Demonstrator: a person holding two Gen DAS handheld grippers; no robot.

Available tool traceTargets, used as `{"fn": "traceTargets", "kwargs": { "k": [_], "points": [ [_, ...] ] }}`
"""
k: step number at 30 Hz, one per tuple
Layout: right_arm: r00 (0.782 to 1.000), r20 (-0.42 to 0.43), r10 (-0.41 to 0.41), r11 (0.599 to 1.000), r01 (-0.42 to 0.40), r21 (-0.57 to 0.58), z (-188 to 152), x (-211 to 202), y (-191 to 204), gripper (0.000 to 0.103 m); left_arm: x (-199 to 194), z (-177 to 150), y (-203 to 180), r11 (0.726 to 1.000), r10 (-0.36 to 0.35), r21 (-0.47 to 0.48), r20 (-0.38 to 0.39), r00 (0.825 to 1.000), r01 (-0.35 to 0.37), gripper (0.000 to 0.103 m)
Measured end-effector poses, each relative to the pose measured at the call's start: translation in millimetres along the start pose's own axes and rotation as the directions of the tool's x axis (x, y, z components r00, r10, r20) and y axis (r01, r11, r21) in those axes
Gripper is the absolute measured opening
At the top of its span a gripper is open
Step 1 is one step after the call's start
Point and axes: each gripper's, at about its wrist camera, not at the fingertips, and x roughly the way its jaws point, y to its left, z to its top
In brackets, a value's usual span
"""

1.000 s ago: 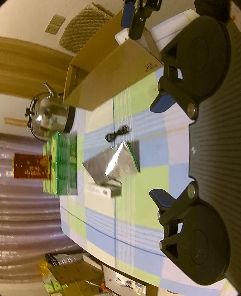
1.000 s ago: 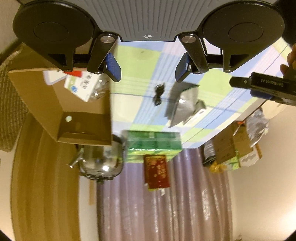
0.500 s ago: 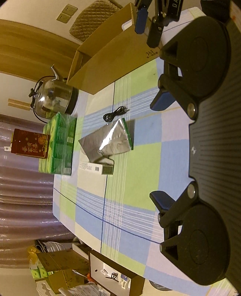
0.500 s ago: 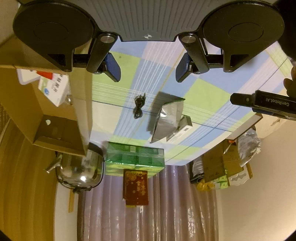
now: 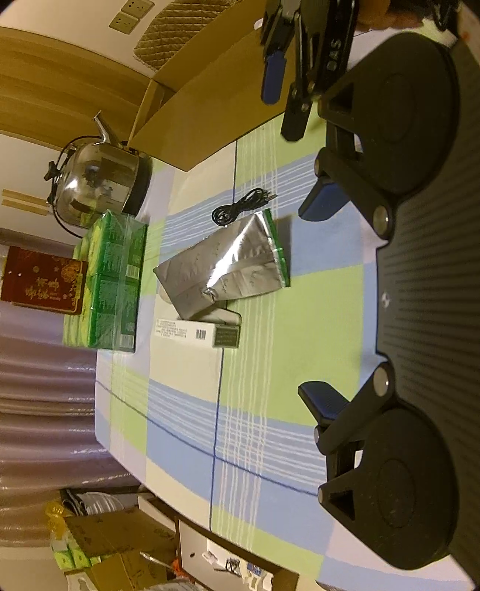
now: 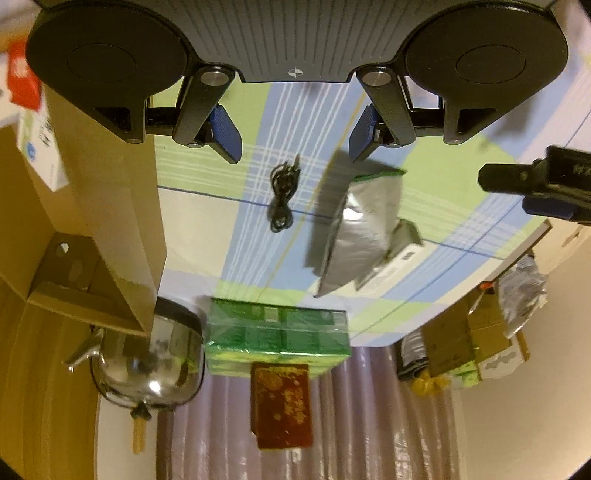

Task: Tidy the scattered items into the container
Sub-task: 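Withdraw both tools back over the table items, then grasp the black cable with the right tool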

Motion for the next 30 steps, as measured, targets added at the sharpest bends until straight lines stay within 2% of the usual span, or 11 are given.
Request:
{"fn": "traceTargets", "kwargs": {
  "k": [2,6,18,22,26,28,30],
  "points": [
    [1.0,-0.007,-0.001,1.0,0.001,0.012,5.9,13.8,-5.7,0.062,9.7,6.8,-0.9,1.0,-0.004,0.007,0.004,1.0,0.004,0.091],
    [1.0,-0.02,-0.004,1.0,0.004,0.019,16.0,40.7,-12.8,0.051,27.1,20.6,0.5,1.0,-0.007,0.0,0.016,1.0,0.007,0.091],
    [0.998,-0.056,0.015,0.999,-0.013,0.032,22.5,100.3,-22.5,0.039,68.2,40.6,0.8,1.0,-0.029,0.004,0.011,1.0,0.029,0.089],
    [0.998,-0.064,0.015,1.0,-0.013,0.027,23.3,111.5,-22.5,0.03,76.7,42.6,1.2,0.999,-0.033,-0.006,0.007,0.999,0.033,0.089],
    [0.998,-0.054,0.012,1.0,-0.011,0.007,23.9,117.4,-19.9,0.028,83.1,44.1,-0.8,0.999,-0.039,-0.006,0.002,0.999,0.039,0.089],
    [0.999,-0.049,0.012,1.0,-0.011,0.004,23.8,117.3,-19.9,0.02,86.1,45.1,-2.6,0.999,-0.042,-0.005,-0.002,0.999,0.042,0.089],
    [0.999,-0.043,0.007,1.0,-0.007,0.003,22.8,114.4,-20.5,0.019,89.2,46.6,-5.1,0.999,-0.048,-0.007,-0.005,0.999,0.048,0.089]
  ]
}}
